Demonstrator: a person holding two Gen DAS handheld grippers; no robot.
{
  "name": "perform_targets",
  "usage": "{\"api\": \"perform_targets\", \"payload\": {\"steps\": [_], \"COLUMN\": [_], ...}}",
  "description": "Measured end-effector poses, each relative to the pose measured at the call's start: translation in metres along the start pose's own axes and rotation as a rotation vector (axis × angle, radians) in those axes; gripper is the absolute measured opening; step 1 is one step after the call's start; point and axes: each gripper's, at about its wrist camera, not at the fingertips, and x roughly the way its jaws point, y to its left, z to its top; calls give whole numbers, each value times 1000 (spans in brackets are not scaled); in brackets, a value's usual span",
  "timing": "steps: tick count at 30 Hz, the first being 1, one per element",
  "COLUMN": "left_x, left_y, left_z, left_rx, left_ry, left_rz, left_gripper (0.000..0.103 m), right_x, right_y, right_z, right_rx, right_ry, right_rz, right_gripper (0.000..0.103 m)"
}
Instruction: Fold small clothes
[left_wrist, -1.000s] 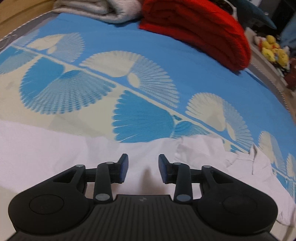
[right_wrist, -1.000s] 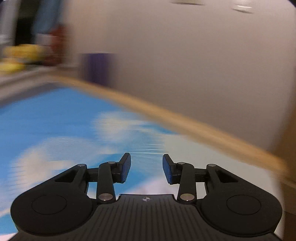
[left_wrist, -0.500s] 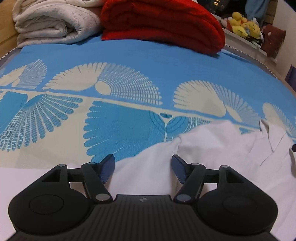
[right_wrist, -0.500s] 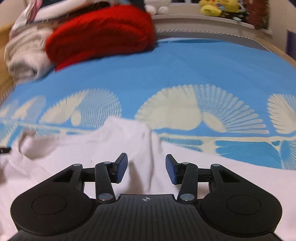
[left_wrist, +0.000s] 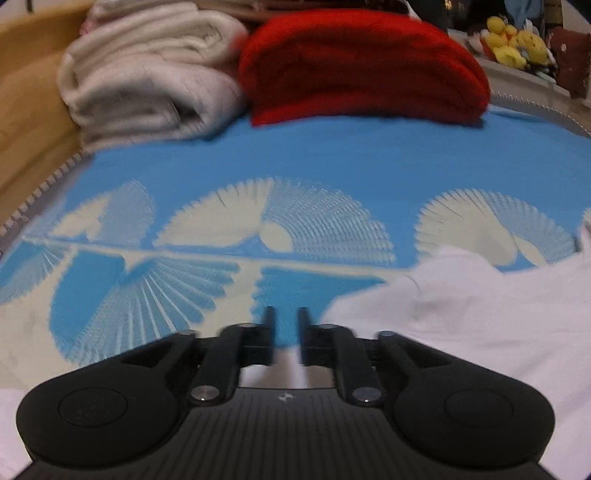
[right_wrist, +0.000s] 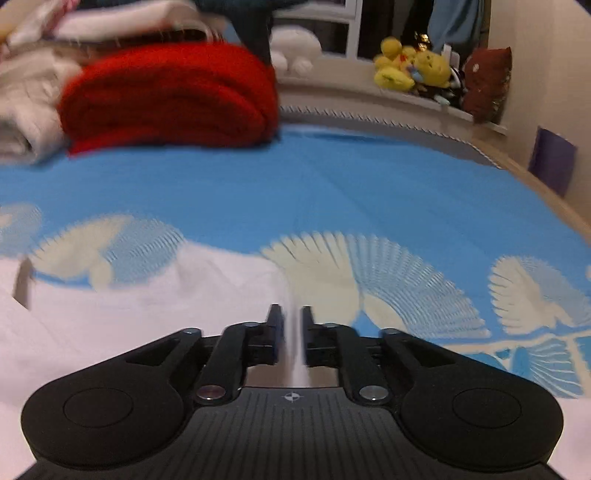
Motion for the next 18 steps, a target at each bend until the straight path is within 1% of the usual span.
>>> {"api": "perform_targets", "payload": {"steps": [1, 2, 3, 4, 6, 7, 8, 9, 10, 11, 12, 13, 14, 15, 16, 17, 18], "left_x": [-8, -17, -23, -31, -36, -38, -39, -39, -38, -36, -37, -46, -52, -59, -70, -80, -92], "left_y": [1, 1, 1, 1, -1, -4, -7, -11, -17, -24, -25, -21, -13, -4, 7, 16, 23], "left_z": [0, 2, 2, 1, -3, -11, -19, -31, -46, -62, -74, -71, -62, -52, -42, -36, -31], "left_rx": [-3, -5, -13, -22, -15, 12, 48, 100, 180, 301, 405, 423, 371, 315, 254, 201, 146], "left_ry": [-16, -23, -23, -14, 50, 102, 147, 202, 267, 342, 367, 349, 369, 366, 341, 336, 337], "left_rz": [-32, -77, -135, -255, -449, -550, -614, -661, -668, -584, -476, -429, -395, -357, -321, -310, -320], "left_gripper": [22, 22, 22, 22, 24, 25, 31, 34, 34, 28, 25, 24, 25, 25, 24, 24, 24], "right_x": [1, 0, -4, -6, -13, -16, -16, -18, -18, -21, -25, -32, -41, -55, -69, -83, -101], "right_y": [-1, -3, -8, -10, -17, -19, -18, -17, -18, -21, -26, -33, -39, -44, -50, -53, -56], "right_z": [-2, -5, -8, -9, -14, -19, -25, -32, -39, -45, -45, -44, -41, -37, -34, -30, -28], "right_rx": [-5, 3, 15, 26, 45, 38, 7, -33, -79, -109, -106, -88, -67, -45, -27, -11, 5], "right_ry": [34, 51, 62, 74, 103, 128, 168, 206, 247, 273, 282, 293, 299, 291, 278, 266, 254], "right_rz": [0, 14, 33, 45, 91, 125, 138, 118, 71, 31, 13, 1, -11, -13, -7, 5, 22], "right_gripper": [35, 38, 39, 39, 39, 39, 39, 39, 39, 42, 49, 49, 49, 49, 48, 48, 48]}}
